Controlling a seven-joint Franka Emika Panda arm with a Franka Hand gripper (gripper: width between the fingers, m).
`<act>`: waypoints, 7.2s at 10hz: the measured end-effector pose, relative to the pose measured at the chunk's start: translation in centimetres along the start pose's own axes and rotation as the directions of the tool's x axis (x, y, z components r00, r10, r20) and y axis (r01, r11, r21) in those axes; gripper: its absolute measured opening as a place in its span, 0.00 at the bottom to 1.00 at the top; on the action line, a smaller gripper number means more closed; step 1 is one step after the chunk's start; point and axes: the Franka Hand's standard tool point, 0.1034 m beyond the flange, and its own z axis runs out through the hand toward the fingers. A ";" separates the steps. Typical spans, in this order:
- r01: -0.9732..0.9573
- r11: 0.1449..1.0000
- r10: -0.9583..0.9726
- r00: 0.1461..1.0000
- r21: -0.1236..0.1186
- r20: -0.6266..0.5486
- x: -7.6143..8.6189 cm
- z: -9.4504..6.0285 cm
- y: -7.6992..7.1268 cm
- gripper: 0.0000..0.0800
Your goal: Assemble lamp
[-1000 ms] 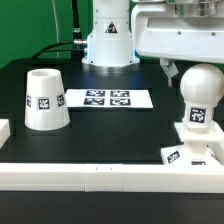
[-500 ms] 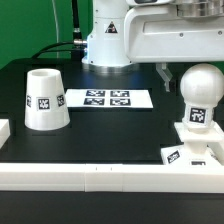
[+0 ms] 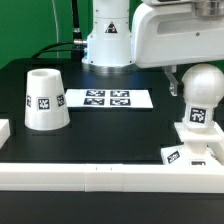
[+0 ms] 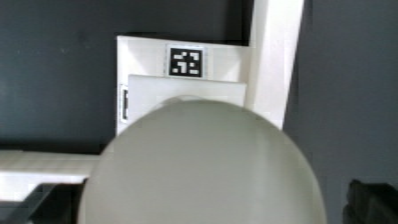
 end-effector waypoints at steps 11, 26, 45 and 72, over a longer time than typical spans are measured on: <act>0.752 0.655 -0.752 0.658 -0.074 0.035 0.2 0.5 0.5 0.87; 0.989 -0.144 -0.977 -0.138 -0.028 0.160 0.2 0.7 1.6 0.72; 0.202 0.977 -0.204 0.979 -0.061 -0.024 -0.1 1.0 1.8 0.72; -0.553 0.830 0.555 0.832 0.072 -0.009 0.0 1.0 1.0 0.87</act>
Offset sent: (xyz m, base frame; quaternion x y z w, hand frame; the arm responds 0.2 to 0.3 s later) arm 0.0000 0.0000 0.0000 0.0000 0.0000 -0.1296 0.9916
